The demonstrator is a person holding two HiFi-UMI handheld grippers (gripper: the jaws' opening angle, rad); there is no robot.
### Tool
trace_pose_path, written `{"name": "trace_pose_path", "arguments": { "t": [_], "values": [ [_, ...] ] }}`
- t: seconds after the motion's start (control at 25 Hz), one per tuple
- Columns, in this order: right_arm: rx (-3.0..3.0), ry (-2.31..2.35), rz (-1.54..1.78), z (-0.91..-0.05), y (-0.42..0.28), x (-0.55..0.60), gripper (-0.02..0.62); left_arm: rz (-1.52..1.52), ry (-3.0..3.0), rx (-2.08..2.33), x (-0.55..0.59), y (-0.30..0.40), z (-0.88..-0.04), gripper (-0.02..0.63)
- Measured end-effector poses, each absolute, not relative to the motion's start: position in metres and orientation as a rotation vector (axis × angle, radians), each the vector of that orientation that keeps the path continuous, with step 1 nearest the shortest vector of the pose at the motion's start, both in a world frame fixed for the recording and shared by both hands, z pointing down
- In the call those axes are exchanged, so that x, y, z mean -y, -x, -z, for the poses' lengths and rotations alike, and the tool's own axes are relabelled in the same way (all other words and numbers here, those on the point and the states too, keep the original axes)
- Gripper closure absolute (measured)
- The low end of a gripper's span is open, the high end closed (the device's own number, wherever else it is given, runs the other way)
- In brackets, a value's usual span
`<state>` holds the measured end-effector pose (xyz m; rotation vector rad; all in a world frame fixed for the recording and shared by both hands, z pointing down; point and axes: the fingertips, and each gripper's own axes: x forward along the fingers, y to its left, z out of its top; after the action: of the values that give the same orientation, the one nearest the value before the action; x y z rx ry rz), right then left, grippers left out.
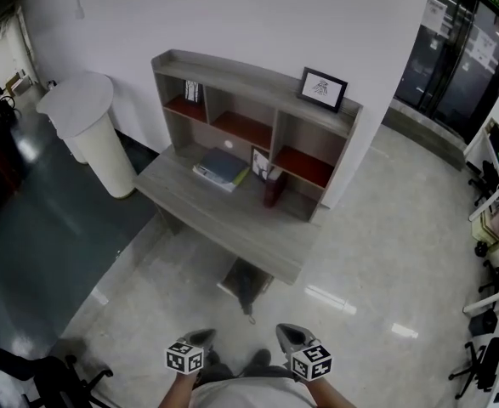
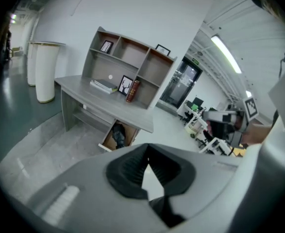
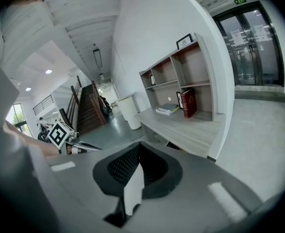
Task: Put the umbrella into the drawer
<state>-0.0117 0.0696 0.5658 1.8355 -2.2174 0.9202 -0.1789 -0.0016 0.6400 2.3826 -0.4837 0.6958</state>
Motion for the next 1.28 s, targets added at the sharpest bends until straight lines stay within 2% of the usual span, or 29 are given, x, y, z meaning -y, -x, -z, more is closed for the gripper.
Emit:
{"name": "trace_pose_path", "arguments": {
  "t": [0.4, 1.28],
  "values": [
    [2.206, -1.904, -0.865, -0.536, 0.039, -0.061, 0.591, -0.596, -2.480, 0.401, 0.016, 0.197, -0.584, 0.606],
    [2.175, -1.971, -0.879, -0.531, 0.040, -0.059, 0.591, -0.627, -2.463, 0.431, 0.030, 0.204, -0.585, 0.606]
  ]
}}
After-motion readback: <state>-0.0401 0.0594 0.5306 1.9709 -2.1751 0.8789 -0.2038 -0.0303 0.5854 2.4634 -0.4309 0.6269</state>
